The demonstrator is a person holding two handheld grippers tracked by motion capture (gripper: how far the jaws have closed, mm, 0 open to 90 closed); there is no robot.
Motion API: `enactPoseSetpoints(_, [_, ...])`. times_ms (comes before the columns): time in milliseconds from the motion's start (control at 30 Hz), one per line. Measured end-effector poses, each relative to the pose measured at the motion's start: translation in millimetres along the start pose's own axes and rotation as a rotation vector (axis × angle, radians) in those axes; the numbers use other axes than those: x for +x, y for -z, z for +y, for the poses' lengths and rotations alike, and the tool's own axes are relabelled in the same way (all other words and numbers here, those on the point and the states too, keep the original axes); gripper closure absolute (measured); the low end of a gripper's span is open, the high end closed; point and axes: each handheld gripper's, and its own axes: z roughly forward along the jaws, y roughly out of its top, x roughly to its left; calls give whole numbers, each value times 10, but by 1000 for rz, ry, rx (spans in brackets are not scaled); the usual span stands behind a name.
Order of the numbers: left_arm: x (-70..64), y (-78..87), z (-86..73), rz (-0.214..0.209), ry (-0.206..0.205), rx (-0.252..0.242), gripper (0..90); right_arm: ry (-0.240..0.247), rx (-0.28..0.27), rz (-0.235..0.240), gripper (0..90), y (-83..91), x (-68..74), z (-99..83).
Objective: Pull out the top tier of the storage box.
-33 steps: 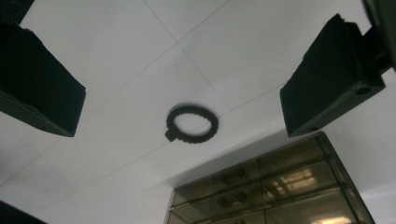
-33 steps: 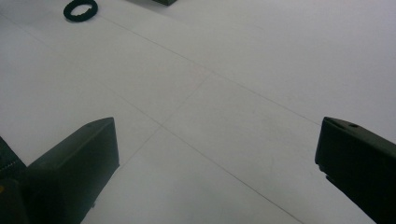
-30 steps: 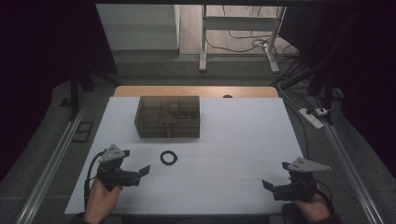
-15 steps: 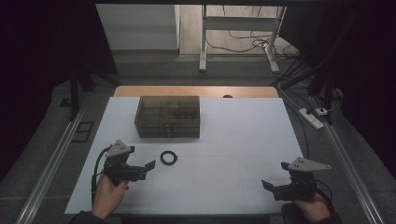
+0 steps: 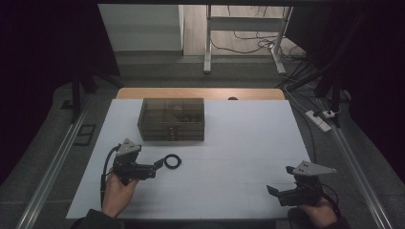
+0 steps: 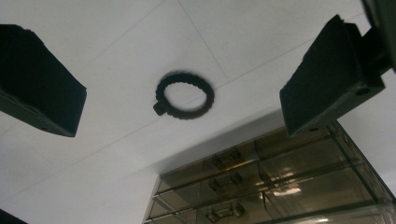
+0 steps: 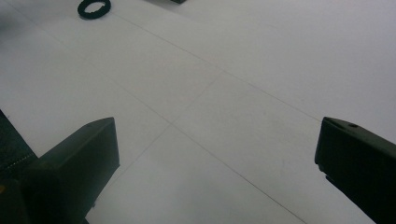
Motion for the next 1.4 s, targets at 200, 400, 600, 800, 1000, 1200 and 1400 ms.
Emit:
enactPoseSetpoints(200, [-22,-36,47,-22,-38,-18,3,8,2,7,0,-2,6,1])
enactPoseSetpoints(400, [-30,-98,73,-11,-36,-8,3,5,-5,12,0,4,0,-2])
enactPoseSetpoints(600, [-28,-182,104,-9,-27,-7,3,1,-14,17,0,15,-4,-4])
enactPoseSetpoints(800, [-31,-226,122,-3,-40,-3,2,-2,-26,21,0,28,-9,-8])
enactPoseSetpoints(1000, [-31,-262,155,4,-36,-8,2,4,-31,28,0,35,-3,-10])
enactPoseSetpoints(1200, [-40,-289,201,17,-20,-27,3,5,-30,31,0,33,-4,-10])
enactPoseSetpoints(1400, [-85,-373,244,27,-20,-33,3,9,-31,33,0,32,-3,-9])
